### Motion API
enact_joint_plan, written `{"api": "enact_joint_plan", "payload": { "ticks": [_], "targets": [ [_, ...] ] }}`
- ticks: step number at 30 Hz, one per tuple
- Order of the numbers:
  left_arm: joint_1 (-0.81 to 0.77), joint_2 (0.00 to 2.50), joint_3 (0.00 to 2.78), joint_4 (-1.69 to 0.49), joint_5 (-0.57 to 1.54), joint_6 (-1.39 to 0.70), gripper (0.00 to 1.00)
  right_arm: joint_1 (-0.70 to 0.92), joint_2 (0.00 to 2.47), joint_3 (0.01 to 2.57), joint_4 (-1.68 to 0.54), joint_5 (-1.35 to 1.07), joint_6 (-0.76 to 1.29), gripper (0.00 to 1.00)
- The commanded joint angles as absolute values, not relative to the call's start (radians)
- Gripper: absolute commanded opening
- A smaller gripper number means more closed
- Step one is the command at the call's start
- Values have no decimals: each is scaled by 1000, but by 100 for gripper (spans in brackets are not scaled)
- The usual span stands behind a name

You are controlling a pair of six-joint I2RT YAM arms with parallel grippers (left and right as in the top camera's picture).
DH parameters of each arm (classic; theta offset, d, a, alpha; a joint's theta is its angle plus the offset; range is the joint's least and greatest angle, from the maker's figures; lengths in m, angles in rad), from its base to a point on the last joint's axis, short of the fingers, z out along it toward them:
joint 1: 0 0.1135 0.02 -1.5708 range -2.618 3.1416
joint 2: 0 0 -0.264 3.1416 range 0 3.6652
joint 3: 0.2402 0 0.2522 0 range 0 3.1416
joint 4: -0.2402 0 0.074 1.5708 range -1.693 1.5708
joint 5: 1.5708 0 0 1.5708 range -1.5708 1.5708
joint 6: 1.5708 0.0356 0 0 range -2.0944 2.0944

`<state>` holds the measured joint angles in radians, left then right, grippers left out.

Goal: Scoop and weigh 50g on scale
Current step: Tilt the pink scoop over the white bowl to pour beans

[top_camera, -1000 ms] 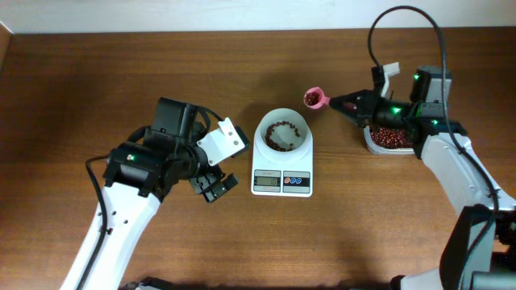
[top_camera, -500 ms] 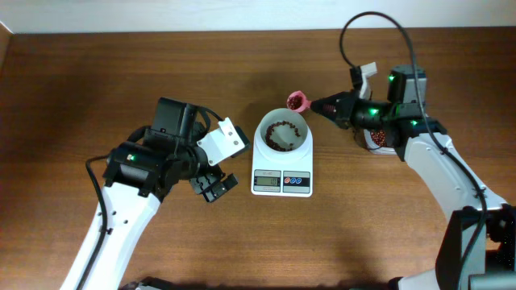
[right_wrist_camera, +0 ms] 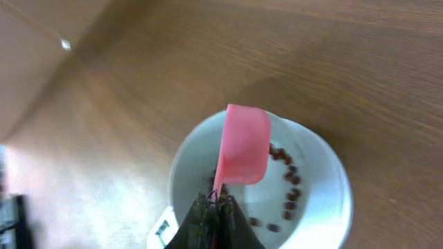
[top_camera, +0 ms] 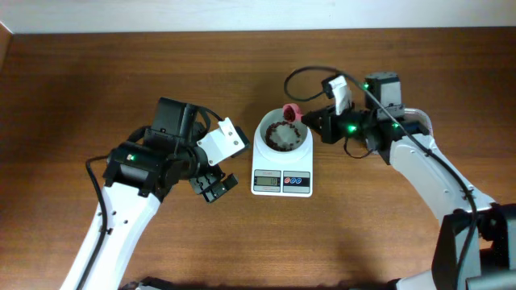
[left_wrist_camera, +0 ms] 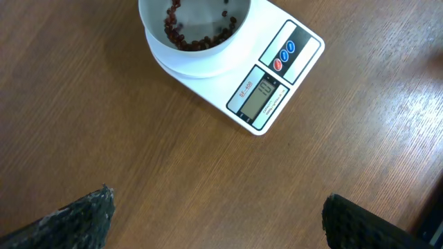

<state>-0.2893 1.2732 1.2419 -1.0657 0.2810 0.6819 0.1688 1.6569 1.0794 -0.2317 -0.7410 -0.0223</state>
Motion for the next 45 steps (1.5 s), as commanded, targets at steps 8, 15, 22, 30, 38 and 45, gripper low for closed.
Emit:
{"api": "enact_joint_plan", "payload": {
  "ticks": [8, 15, 22, 30, 38, 45],
  "targets": [
    [-285, 1263, 1257, -1064, 292, 698, 99, 269, 1662, 1085, -276, -473, -152, 4],
    [-285, 1263, 1257, -1064, 292, 698, 99, 268, 1662, 1085, -274, -657, -154, 4],
    [-285, 1263, 1257, -1065, 292, 698, 99, 268, 1649, 1085, -271, -746, -186, 4],
    [-285, 1263, 1257, -1064, 292, 698, 99, 270, 1610, 1085, -293, -456, -223, 4],
    [-285, 1263, 1257, -1064, 292, 698, 99, 270, 1567, 1090, -311, -443, -281, 4],
    [-285, 1263, 1257, -1065, 292, 698, 99, 306, 1520, 1095, -342, -496, -281, 4]
  ]
}}
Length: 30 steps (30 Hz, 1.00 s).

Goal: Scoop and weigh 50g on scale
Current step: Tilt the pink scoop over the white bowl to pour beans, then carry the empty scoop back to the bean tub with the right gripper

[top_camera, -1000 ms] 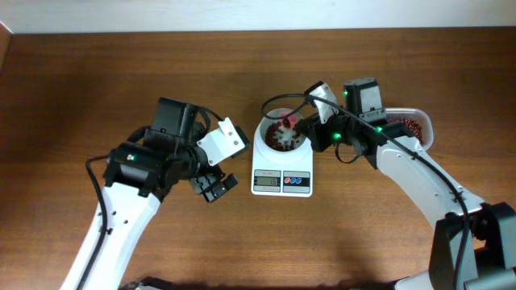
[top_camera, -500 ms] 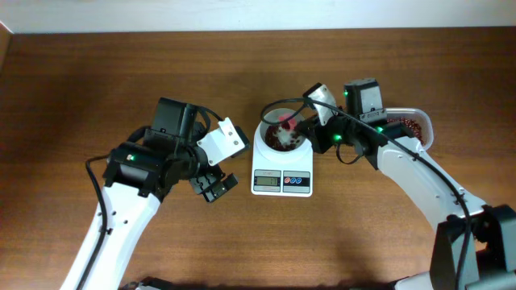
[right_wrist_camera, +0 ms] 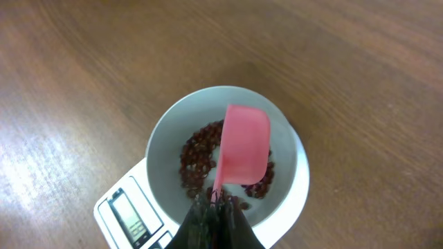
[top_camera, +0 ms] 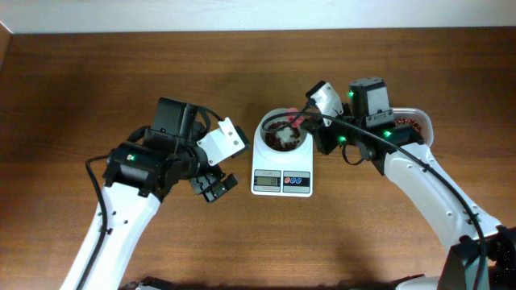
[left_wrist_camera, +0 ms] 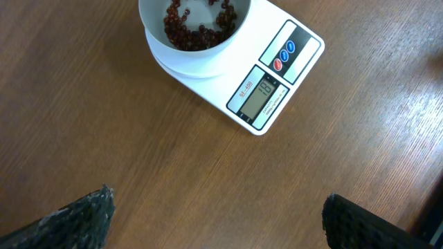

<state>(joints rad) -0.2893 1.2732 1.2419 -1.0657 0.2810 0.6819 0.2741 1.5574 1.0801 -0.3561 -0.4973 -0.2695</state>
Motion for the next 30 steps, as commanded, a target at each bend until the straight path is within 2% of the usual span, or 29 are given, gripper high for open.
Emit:
{"api": "enact_joint_plan", "payload": {
  "ticks": [1, 3, 6, 14, 19, 23, 30],
  "targets": [
    [-285, 1263, 1257, -1065, 292, 698, 99, 329, 1531, 1095, -327, -389, -280, 4],
    [-285, 1263, 1257, -1065, 292, 698, 99, 369, 1516, 1098, -332, -413, -274, 4],
    [-285, 1263, 1257, -1064, 292, 698, 99, 434, 1532, 1098, -293, -123, -281, 4],
    [-285, 1263, 1257, -1064, 292, 698, 99, 470, 1523, 1098, -274, -126, -273, 4],
    [-285, 1263, 1257, -1065, 292, 698, 99, 466, 1438, 1098, -271, -126, -139, 4],
    [-285, 1263, 1257, -1064, 292, 698, 99, 400, 1376, 1098, -297, -128, 25, 4],
    [-285, 1263, 1257, -1064, 292, 698, 99, 101, 1354, 1098, -522, -186, 192, 4]
  ]
}}
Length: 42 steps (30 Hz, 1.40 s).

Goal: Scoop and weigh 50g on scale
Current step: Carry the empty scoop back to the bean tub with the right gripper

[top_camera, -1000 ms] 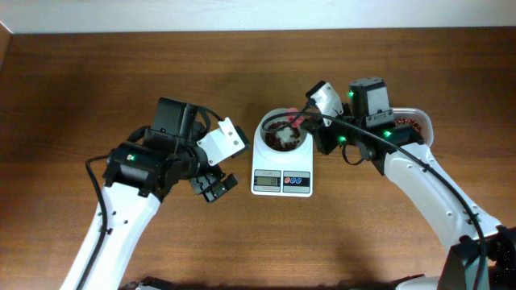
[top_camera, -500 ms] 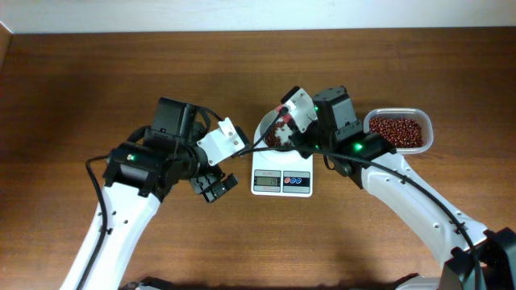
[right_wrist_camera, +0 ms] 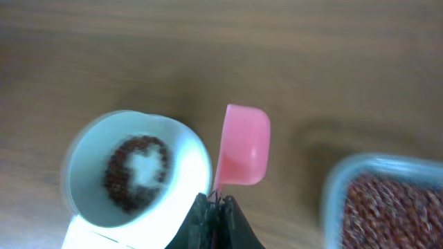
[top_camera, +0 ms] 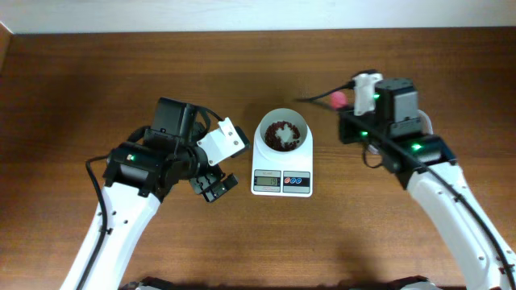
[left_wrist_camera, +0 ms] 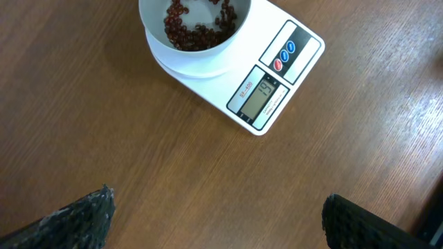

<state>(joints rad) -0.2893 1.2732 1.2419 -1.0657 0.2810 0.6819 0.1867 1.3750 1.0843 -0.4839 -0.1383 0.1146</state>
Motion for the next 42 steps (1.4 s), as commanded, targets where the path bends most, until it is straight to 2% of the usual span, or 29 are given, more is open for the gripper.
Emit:
{"api": "enact_joint_plan", "payload": {
  "ticks": [1, 5, 17, 21, 27, 31, 33, 37, 42],
  "targets": [
    [-285, 1263, 1257, -1064, 292, 698, 99, 59, 1354, 1098, -541, -238, 192, 4],
    [-285, 1263, 1257, -1064, 292, 698, 99, -46, 1354, 1098, -577, -356, 192, 4],
    [-285, 1263, 1257, -1064, 292, 698, 99, -53, 1354, 1098, -623, -355, 192, 4],
    [-285, 1263, 1257, -1065, 292, 698, 99, -53, 1354, 1098, -641, -211, 193, 4],
    [-285, 1263, 1257, -1064, 292, 698, 99, -54, 1354, 1098, -633, -119, 192, 4],
    [-285, 1263, 1257, -1065, 292, 698, 99, -118, 1354, 1098, -633, -126, 224, 4],
    [-285, 1263, 1257, -1064, 292, 698, 99, -179, 1354, 1098, -635, -211, 223, 4],
    [-285, 1263, 1257, -1065, 292, 698, 99, -231, 1354, 1098, -683, -284, 89, 4],
    [-285, 1263, 1257, -1065, 292, 698, 99, -231, 1382, 1098, -691, -231, -46, 4]
  ]
}}
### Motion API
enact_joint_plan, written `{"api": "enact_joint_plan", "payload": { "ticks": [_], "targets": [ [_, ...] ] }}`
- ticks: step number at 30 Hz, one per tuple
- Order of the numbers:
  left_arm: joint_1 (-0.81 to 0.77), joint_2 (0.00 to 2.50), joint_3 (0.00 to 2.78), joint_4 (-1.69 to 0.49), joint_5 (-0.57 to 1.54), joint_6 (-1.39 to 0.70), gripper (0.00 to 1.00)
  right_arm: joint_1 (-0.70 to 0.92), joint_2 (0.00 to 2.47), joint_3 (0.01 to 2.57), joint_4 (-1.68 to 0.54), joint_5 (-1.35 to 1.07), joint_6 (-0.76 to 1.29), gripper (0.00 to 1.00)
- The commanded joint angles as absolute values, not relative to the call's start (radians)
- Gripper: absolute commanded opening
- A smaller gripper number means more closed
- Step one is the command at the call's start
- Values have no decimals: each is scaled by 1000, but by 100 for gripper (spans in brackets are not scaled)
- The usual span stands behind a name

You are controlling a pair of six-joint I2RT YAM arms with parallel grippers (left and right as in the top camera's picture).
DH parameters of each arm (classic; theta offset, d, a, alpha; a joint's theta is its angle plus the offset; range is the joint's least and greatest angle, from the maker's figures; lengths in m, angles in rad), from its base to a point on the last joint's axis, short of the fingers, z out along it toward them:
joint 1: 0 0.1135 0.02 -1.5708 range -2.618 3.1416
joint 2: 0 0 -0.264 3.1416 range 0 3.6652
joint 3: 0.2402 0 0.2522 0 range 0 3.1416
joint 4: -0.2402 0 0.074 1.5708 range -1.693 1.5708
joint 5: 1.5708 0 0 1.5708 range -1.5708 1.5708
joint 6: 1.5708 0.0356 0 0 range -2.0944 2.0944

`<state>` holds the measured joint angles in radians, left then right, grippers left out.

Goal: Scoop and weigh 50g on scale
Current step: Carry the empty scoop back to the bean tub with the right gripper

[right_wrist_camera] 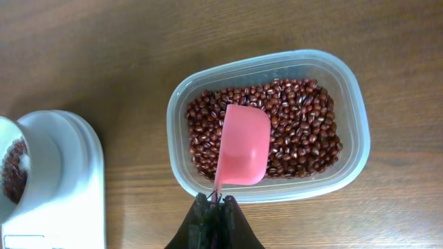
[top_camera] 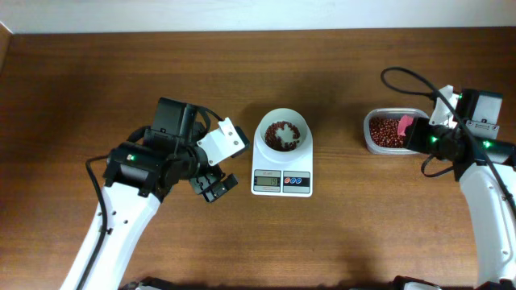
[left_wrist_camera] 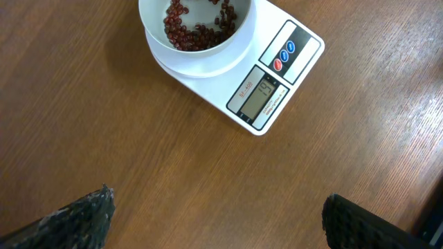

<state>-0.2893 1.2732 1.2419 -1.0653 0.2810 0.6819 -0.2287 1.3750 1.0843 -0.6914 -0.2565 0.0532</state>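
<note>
A white digital scale stands mid-table with a white bowl of red beans on it; the bowl and display show in the left wrist view. My right gripper is shut on the handle of a pink scoop, which hangs over the red beans in a clear plastic tub. In the overhead view the scoop sits over the tub at the right. My left gripper stays open above bare wood, left of the scale, its fingertips wide apart.
The wooden table's back edge meets a pale wall. A black cable loops over my right arm. The scale's corner lies left of the tub in the right wrist view.
My right gripper has carried the pink scoop from beside the scale's bowl to above the bean tub at the right. The left arm has not moved.
My right gripper first held the scoop tipped over the bowl with few beans in it. Then the bowl held more beans under the scoop. After that the scoop was clear of the bowl to its right, and now it hangs over the tub.
</note>
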Motion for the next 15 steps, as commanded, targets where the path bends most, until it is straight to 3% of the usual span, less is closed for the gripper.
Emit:
{"api": "enact_joint_plan", "payload": {
  "ticks": [1, 8, 15],
  "targets": [
    [-285, 1263, 1257, -1065, 292, 698, 99, -231, 1401, 1098, -684, -180, -46, 4],
    [-285, 1263, 1257, -1064, 292, 698, 99, -231, 1544, 1098, -534, -14, -78, 4],
    [-285, 1263, 1257, -1065, 292, 698, 99, -231, 1597, 1098, -615, 16, -101, 4]
  ]
}}
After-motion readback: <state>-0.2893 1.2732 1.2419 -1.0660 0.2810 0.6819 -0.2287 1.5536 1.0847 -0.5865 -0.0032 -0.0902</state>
